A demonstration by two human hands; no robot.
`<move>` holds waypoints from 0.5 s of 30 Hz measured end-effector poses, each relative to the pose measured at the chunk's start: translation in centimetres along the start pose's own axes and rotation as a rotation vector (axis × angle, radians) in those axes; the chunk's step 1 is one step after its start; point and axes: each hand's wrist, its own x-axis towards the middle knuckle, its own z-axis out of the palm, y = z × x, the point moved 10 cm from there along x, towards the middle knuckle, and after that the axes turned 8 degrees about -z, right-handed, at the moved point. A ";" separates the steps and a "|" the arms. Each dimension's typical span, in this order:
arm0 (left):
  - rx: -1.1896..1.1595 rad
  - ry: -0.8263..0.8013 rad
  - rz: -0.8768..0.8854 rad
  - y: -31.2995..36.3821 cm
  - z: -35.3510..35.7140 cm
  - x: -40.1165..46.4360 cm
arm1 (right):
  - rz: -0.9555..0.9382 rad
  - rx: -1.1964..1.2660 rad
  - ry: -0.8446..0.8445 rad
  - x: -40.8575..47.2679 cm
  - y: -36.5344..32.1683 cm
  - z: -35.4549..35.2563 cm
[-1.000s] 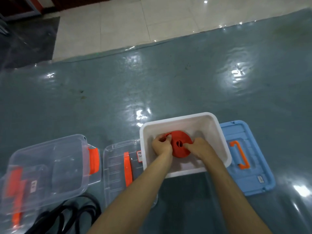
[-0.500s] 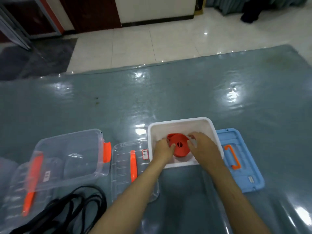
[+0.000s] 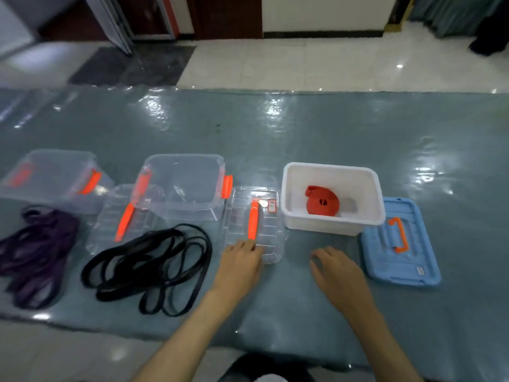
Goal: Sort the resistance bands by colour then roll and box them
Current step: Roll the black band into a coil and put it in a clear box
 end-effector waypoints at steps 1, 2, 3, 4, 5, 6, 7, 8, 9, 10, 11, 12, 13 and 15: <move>0.009 -0.016 -0.028 -0.9 0.5 -1.4 | -0.019 0.001 -0.018 -0.6 -1.0 0.5; 0.002 -0.027 -0.056 -1.7 0.6 -2.9 | -0.045 0.015 -0.023 -1.2 -2.1 1.0; -0.008 -0.032 -0.060 -2.3 0.5 -4.3 | -0.068 0.033 -0.021 -1.7 -3.2 1.3; 0.015 -0.025 -0.062 -2.9 0.5 -5.6 | -0.083 0.041 -0.015 -2.1 -4.3 1.6; 0.040 0.009 -0.079 -3.8 0.6 -6.7 | -0.092 0.044 -0.017 -2.4 -5.4 1.9; 0.053 0.030 -0.114 -5.0 0.8 -7.7 | -0.106 0.042 -0.022 -2.7 -6.5 2.3; 0.056 0.023 -0.149 -6.2 1.2 -8.5 | -0.129 0.044 -0.028 -2.9 -7.8 2.6; 0.050 0.024 -0.173 -7.4 1.5 -9.1 | -0.157 0.045 -0.037 -3.0 -9.1 3.1; 0.036 0.022 -0.186 -8.5 1.7 -9.7 | -0.179 0.040 -0.045 -3.1 -10.2 3.6; 0.026 0.017 -0.204 -9.6 1.9 -10.3 | -0.187 0.036 -0.062 -3.0 -11.2 4.3; 0.043 0.019 -0.234 -11.0 2.3 -10.7 | -0.185 0.038 -0.068 -2.8 -12.1 4.9; 0.060 0.014 -0.252 -12.4 2.7 -11.1 | -0.187 0.033 -0.089 -2.6 -13.0 5.7; 0.049 0.004 -0.261 -13.7 3.0 -11.5 | -0.199 0.019 -0.108 -2.3 -14.0 6.6; 0.027 0.026 -0.289 -16.4 3.2 -12.0 | -0.227 -0.006 -0.117 -1.6 -16.2 8.0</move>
